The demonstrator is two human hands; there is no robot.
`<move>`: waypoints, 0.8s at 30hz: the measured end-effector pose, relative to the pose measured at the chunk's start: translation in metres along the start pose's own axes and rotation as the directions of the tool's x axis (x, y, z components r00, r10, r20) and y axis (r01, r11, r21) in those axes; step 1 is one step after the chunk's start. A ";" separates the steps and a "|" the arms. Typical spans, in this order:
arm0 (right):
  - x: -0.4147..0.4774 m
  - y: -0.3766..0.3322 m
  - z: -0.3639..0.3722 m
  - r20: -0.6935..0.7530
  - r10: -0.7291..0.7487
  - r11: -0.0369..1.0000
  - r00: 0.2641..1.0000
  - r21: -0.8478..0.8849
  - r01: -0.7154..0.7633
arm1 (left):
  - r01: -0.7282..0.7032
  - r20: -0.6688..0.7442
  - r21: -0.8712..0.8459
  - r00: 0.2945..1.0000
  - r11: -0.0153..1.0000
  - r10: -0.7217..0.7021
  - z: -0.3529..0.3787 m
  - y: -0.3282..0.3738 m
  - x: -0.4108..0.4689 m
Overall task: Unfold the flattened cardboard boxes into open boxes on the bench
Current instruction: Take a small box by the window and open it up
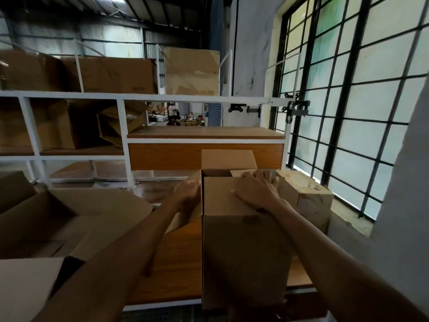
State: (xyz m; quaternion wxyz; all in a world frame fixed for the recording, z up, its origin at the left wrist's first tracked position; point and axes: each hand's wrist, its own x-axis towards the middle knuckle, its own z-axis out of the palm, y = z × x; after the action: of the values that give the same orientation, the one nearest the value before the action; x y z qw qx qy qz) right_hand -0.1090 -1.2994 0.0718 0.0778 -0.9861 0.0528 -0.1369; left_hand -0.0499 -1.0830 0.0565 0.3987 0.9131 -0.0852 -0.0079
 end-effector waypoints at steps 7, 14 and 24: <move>-0.008 0.008 -0.085 -0.105 -0.185 0.976 0.977 0.096 0.195 | -0.032 0.061 -0.116 0.997 0.993 0.040 -0.005 0.018 0.007; -0.051 0.015 -0.078 0.449 -0.032 0.967 0.893 0.241 -0.086 | -0.077 0.459 0.189 0.888 0.979 -0.019 -0.004 0.048 -0.017; -0.086 0.020 0.003 -0.130 -0.152 0.981 0.980 0.105 0.166 | -0.131 0.074 0.281 0.991 0.951 0.115 0.047 -0.012 0.031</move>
State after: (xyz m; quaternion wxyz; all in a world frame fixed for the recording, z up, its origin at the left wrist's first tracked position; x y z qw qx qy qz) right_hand -0.1921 -1.3083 0.0425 0.1199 -0.9709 -0.0296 -0.2051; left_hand -0.0210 -1.1140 0.0170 0.2599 0.9533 -0.1535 0.0032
